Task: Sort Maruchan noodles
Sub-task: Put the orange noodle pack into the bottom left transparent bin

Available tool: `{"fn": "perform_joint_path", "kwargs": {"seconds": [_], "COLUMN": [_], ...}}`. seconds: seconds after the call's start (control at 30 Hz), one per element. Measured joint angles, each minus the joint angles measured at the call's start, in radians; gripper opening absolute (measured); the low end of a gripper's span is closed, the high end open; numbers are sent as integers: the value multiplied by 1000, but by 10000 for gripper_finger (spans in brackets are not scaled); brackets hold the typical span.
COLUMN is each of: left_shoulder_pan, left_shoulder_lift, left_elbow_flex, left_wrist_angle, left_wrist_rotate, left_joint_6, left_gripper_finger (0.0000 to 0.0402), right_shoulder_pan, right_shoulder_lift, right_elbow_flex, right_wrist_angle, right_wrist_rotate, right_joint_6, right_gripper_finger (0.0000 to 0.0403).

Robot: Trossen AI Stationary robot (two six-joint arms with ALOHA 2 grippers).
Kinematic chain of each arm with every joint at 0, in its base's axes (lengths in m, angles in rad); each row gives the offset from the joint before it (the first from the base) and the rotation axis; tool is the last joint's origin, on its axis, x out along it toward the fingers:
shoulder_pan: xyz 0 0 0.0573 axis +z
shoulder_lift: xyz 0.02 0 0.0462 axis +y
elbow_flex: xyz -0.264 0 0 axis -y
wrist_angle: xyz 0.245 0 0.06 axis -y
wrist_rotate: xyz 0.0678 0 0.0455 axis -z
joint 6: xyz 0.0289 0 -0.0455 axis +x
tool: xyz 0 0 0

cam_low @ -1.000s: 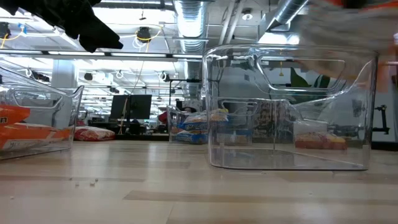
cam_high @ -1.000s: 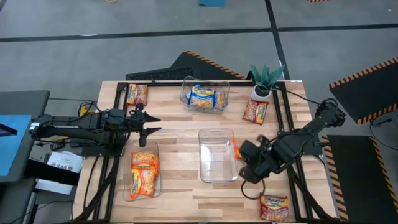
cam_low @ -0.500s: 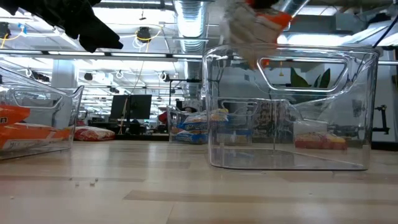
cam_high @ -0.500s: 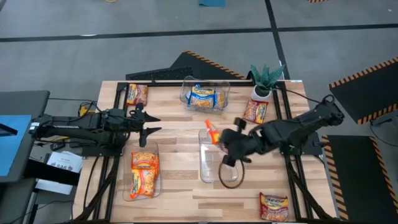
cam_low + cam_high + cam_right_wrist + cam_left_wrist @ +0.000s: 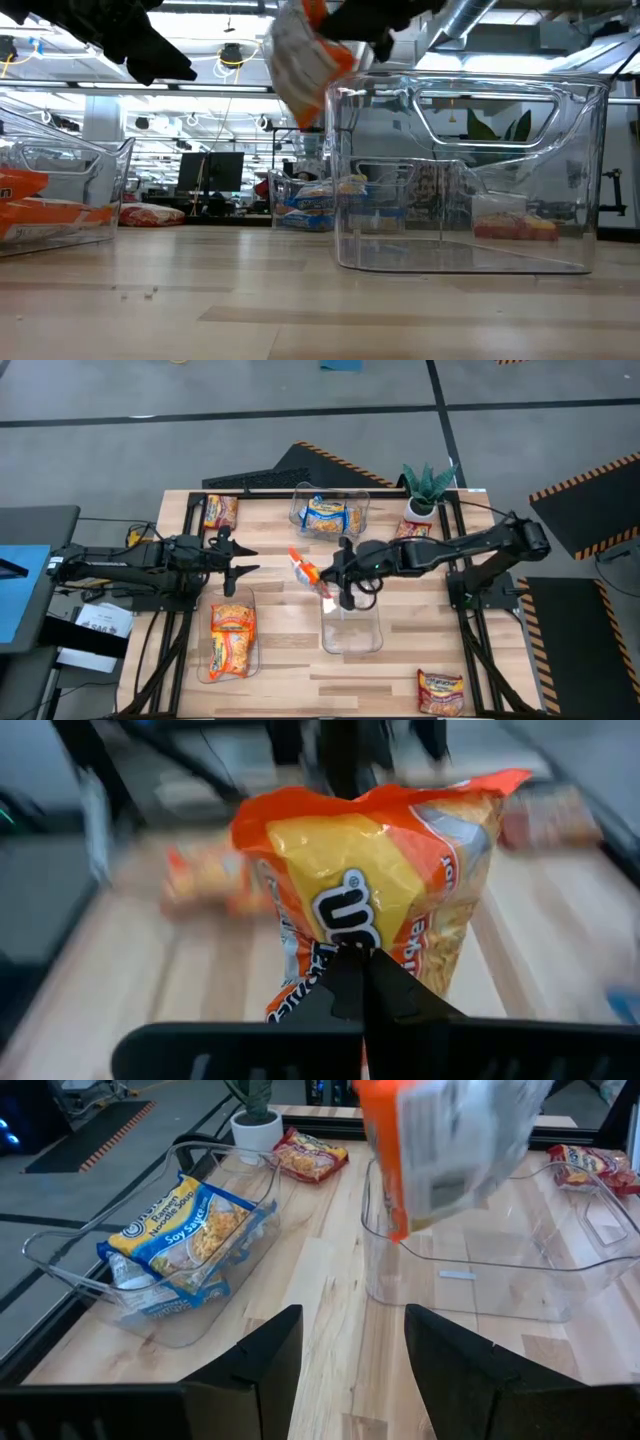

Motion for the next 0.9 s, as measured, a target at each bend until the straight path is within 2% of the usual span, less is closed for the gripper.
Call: {"fn": "perform_joint_path", "kwargs": {"seconds": [0.17,0.27,0.37,0.5,0.63,0.73,0.9], "left_shoulder_pan": [0,0,0,0,0,0,0], "left_shoulder_lift": [0,0,0,0,0,0,0], "left_elbow_flex": [0,0,0,0,0,0,0], "left_wrist_angle": [1,3,16,23,23,22,20], "left_wrist_rotate": [0,-4,-33,-96,-159,-169,-169], "left_joint_6": [3,3,4,4,22,30,30], "left_gripper_finger": [167,167,167,167,167,167,167], "right_shoulder_pan": [-40,-39,-33,-21,-4,6,10], "right_shoulder_lift": [28,96,193,348,479,570,675], "right_elbow_flex": [-128,-155,-148,-76,69,183,335], "right_wrist_angle": [400,603,782,949,980,977,868], "right_wrist_rotate": [-113,-157,-226,-317,-409,-460,-500], "right_joint_6": [-10,-1,8,51,60,60,74], "right_gripper_finger": [7,7,7,7,9,9,10]}}
